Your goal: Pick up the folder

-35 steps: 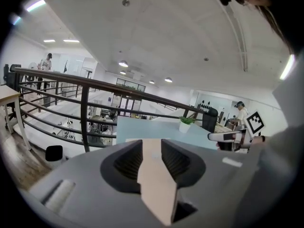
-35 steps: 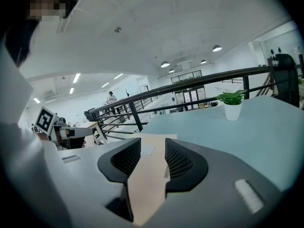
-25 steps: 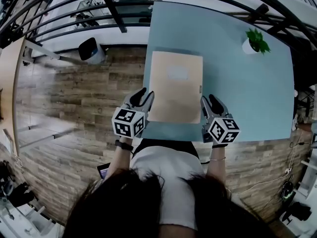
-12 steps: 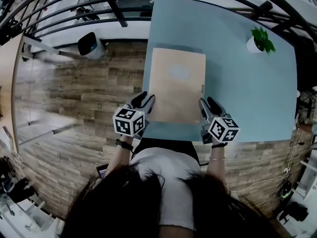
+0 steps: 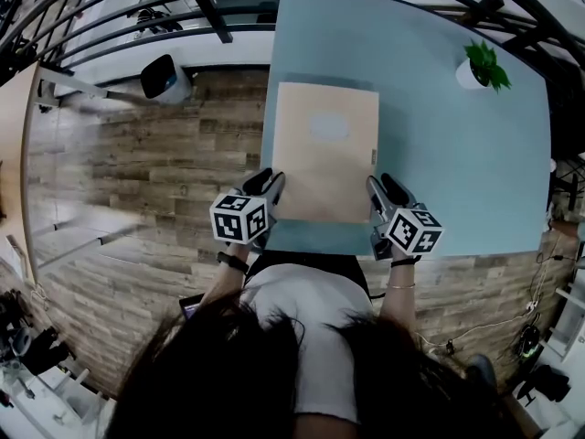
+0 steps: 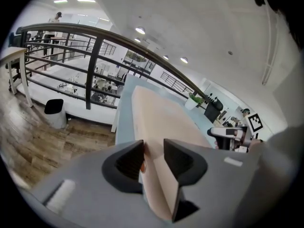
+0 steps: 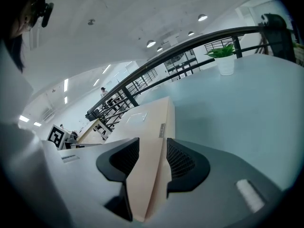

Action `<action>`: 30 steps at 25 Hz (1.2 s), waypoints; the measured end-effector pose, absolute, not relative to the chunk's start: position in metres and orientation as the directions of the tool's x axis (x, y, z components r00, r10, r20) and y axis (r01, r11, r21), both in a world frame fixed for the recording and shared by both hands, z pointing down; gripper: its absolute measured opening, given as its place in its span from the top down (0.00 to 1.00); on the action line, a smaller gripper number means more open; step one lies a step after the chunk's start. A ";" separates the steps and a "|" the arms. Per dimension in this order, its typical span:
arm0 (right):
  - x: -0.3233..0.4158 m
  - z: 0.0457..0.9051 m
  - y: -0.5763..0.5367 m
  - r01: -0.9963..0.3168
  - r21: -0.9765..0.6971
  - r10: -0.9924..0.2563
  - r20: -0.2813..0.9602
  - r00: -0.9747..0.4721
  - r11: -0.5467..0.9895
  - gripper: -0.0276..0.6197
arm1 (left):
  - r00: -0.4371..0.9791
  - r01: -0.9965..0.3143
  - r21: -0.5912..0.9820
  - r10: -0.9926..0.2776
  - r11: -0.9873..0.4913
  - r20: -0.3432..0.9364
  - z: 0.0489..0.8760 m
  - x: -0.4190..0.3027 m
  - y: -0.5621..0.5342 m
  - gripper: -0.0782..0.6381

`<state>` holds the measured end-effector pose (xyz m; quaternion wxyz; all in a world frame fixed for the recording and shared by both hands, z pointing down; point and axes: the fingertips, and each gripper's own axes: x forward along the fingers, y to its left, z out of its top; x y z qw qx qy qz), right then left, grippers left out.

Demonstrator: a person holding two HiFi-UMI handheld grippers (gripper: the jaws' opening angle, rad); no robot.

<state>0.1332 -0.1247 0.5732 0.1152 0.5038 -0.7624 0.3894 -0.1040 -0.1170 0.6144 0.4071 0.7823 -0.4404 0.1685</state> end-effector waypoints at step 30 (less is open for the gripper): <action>0.120 0.627 -0.117 -0.563 -0.818 -0.352 0.496 -0.794 0.117 0.43 | 0.530 -0.836 0.501 -0.572 -0.226 0.626 0.618 -0.108 -0.121 0.67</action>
